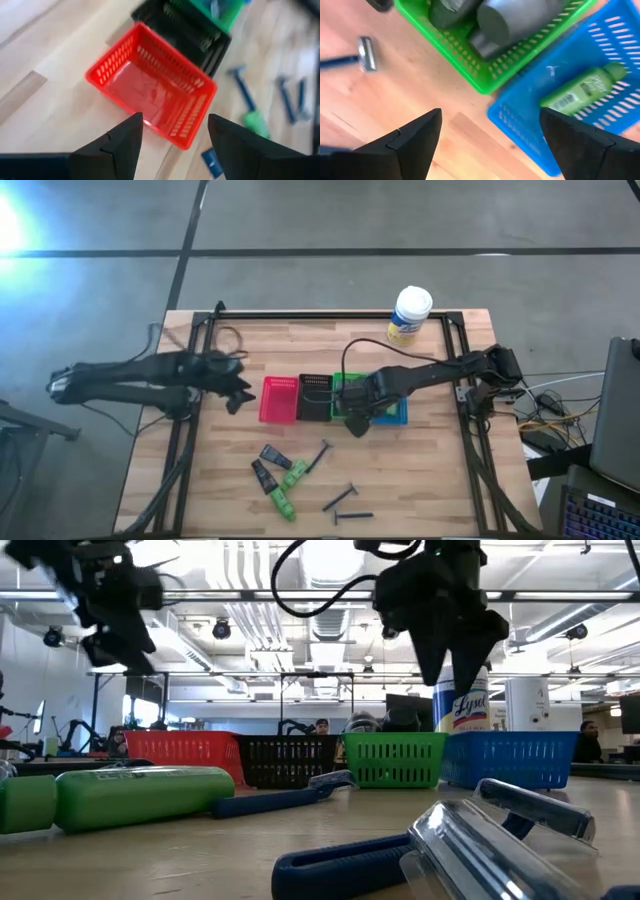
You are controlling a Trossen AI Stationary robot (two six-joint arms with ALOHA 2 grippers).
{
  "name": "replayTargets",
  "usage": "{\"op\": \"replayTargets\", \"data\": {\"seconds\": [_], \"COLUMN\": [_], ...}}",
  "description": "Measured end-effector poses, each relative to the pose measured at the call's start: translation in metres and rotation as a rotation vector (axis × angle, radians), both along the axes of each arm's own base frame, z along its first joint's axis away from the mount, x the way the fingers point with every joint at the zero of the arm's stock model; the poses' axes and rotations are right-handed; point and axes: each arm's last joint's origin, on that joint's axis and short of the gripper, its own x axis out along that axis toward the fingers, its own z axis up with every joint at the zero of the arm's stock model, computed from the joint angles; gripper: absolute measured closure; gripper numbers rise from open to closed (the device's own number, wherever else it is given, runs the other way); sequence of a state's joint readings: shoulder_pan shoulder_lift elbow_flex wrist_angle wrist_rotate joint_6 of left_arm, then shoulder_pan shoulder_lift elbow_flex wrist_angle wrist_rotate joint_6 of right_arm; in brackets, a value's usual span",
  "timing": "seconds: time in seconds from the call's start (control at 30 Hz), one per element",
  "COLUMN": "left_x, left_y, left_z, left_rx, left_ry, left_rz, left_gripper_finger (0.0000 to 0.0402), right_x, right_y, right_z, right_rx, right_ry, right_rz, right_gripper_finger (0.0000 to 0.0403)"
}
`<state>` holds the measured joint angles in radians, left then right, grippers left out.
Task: Pick & Place Travel size toiletries
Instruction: Put the blue shave cream into the red basket
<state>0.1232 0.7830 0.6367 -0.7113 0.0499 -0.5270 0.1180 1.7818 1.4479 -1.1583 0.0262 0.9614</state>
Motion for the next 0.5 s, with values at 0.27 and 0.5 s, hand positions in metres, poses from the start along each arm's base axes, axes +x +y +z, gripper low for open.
{"op": "replayTargets", "data": {"seconds": [0.27, 0.5], "left_x": [0.034, 0.037], "left_y": [-0.061, -0.134], "left_z": [0.004, -0.025], "left_rx": [0.129, 0.464], "left_ry": [0.165, 0.178], "left_rz": [-0.477, -0.963], "left_gripper_finger": [0.0172, 0.0172], "right_x": [-0.020, -0.040], "right_y": [0.012, 0.012], "right_z": [0.007, 0.000], "right_rx": [-0.038, -0.037], "right_ry": [0.014, 0.024], "right_rz": [0.087, 0.081], "right_gripper_finger": [0.0054, 0.0050]}}
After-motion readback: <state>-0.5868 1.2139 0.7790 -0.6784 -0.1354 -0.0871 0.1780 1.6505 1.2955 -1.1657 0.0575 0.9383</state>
